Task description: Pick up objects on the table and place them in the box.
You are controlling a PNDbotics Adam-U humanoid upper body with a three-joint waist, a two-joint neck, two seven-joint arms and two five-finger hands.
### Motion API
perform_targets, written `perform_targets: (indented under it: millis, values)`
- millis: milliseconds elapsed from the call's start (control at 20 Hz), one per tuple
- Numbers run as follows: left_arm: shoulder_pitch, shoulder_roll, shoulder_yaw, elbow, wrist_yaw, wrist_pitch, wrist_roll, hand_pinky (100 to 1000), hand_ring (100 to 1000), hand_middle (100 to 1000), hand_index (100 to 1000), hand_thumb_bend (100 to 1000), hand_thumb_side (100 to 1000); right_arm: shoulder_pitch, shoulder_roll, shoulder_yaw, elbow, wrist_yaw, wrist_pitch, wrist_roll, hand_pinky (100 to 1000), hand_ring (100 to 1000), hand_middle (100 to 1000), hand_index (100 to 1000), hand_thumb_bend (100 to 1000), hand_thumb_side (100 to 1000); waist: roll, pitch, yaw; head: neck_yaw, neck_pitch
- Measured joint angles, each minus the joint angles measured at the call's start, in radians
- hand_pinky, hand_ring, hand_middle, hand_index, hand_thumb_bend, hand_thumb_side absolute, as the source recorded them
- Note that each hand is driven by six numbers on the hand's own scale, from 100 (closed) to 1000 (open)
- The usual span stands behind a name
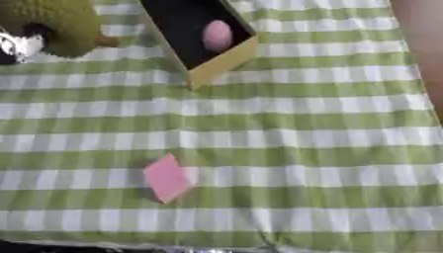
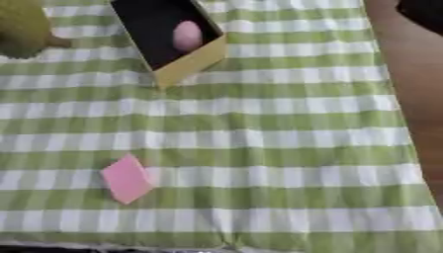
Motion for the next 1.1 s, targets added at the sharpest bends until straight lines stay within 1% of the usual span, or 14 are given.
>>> perform_targets:
  millis: [250,500,750,1100]
  values:
    - [-0.115,-0.101,-0.02,0.128,-0.069,-0.035,0.014,725,649,589,671,100,224,-0.006,0.0,-0.001,0.0,-0.001,-0.004,-0.001,891,821,744,864,100,451,0.0,0.0,-0.01,0.002,-0.005]
    - [-0.195,-0.199,-0.026,0.265,-0.145,-0.073,0.046,727,650,588,672,100,225,-0.023,0.001,-0.001,0.0,-0.004,-0.005,0.001,890,821,744,863,100,454,0.0,0.0,-0.021,0.01,-0.022]
    - [-0.278,-0.304,-0.019,0.435,-0.254,-0.094,0.108,727,650,589,673,100,226,-0.035,0.007,0.0,0.0,-0.006,-0.004,0.006,891,821,744,864,100,462,0.0,0.001,-0.038,0.029,-0.046]
    - [-0.341,-0.413,0.011,0.648,-0.369,-0.135,0.186,727,651,591,675,100,244,-0.055,0.02,0.005,0.0,-0.01,-0.003,0.011,891,821,745,864,100,473,0.0,0.013,-0.059,0.051,-0.084]
